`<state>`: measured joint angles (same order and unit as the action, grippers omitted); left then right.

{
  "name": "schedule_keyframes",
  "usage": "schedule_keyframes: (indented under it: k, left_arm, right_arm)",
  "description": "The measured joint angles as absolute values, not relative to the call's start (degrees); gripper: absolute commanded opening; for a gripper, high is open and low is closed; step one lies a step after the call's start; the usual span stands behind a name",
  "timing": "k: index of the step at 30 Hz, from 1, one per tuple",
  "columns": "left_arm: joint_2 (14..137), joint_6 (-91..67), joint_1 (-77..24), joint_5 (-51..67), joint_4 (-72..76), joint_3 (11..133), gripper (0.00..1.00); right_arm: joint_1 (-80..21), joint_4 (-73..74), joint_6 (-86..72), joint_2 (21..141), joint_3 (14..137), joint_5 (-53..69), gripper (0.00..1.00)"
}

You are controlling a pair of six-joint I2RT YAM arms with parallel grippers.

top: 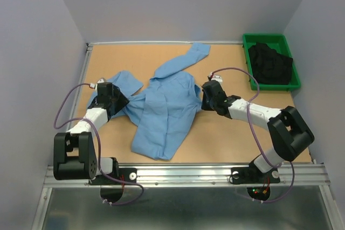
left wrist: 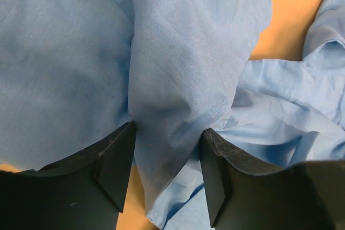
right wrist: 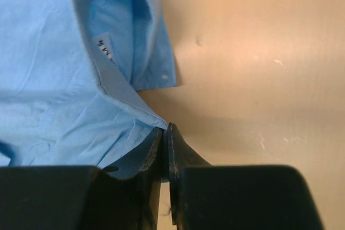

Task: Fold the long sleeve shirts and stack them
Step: Flatten the shirt out

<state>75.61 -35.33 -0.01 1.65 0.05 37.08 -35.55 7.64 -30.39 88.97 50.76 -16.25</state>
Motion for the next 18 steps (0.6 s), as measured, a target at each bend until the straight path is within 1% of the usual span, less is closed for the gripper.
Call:
schedule_keyframes:
  k: [2,5,6,11,12,14,15,16,17,18]
  left_arm:
    - [73.2,-37.6,0.5,3.9,0.8,34.2,0.60]
    - [69.6,-40.2,1.3,6.5,1.2,30.3,0.59]
    - [68.0,-41.2,1.7,7.6,1.2,29.0,0.59]
    - [61.6,-44.1,4.5,10.1,-0.2,25.8,0.60]
    - [60.9,-44.0,4.8,10.0,-0.5,25.9,0.62]
    - [59.9,-43.7,5.1,9.8,-1.9,26.4,0.64]
    - [59.7,-43.1,5.3,9.4,-2.9,27.1,0.65]
    - [59.7,-42.7,5.3,8.9,-4.0,28.0,0.68]
    - [59.7,-42.1,5.3,8.6,-5.2,29.1,0.74]
    - [59.7,-41.2,5.3,8.2,-5.9,30.4,0.74]
  right_arm:
    - [-34.1,7.6,-31.5,88.6,48.9,-16.3,0.14]
    - [-31.1,7.7,-33.3,88.2,46.8,-16.0,0.22]
    - [-29.8,7.8,-33.8,88.1,46.3,-15.9,0.28]
    - [-25.8,8.1,-35.1,87.6,46.0,-15.0,0.43]
    - [-25.3,8.1,-35.3,87.5,46.0,-14.8,0.48]
    - [-24.7,8.5,-35.4,87.3,46.0,-14.5,0.53]
    - [-24.6,8.8,-34.8,87.0,46.0,-13.9,0.58]
    - [-24.4,9.0,-34.5,86.7,46.1,-13.5,0.60]
    - [-24.4,9.1,-33.9,86.3,46.1,-12.9,0.64]
    - [-24.4,9.3,-33.5,86.1,46.2,-12.5,0.65]
